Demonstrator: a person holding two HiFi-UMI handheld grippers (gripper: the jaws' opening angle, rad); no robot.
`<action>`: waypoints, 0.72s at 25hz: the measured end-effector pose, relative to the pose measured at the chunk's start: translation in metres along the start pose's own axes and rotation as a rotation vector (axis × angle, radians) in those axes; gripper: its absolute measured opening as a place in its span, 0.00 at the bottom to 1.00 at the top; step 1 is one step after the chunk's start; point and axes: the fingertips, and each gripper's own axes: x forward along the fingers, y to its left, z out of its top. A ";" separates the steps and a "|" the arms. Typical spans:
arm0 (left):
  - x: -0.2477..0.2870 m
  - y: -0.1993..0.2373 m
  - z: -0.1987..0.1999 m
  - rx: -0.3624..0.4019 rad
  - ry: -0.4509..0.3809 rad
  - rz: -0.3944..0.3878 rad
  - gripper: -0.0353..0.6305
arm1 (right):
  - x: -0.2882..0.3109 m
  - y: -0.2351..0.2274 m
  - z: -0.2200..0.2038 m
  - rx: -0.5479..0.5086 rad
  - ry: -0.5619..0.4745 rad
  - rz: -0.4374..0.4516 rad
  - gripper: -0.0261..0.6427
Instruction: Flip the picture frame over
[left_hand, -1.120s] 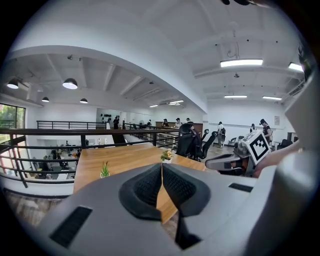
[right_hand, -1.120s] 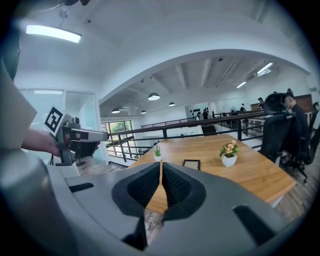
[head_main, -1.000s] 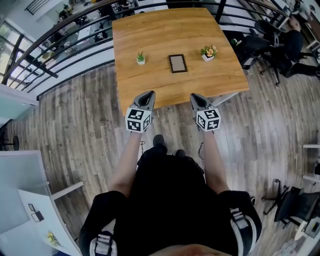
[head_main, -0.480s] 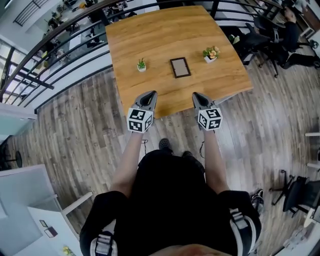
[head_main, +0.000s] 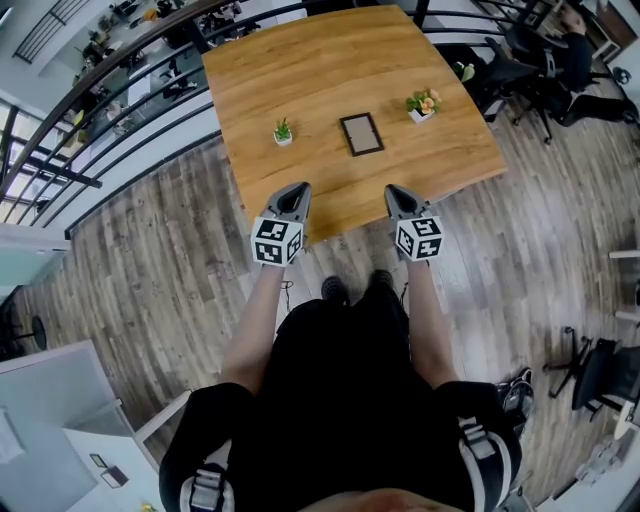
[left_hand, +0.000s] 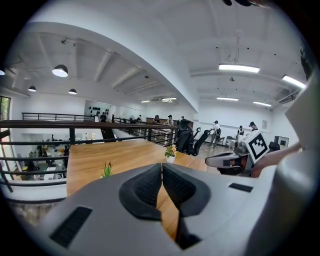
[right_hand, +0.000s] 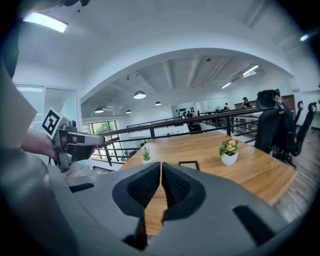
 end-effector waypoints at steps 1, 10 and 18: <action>0.001 0.001 0.000 0.000 0.001 -0.001 0.09 | 0.002 -0.001 0.001 0.001 -0.001 -0.002 0.07; 0.011 0.014 0.000 -0.006 0.004 0.025 0.09 | 0.021 -0.009 0.005 0.013 0.000 0.022 0.06; 0.036 0.022 0.005 -0.013 0.024 0.047 0.09 | 0.046 -0.026 0.021 0.018 -0.005 0.051 0.06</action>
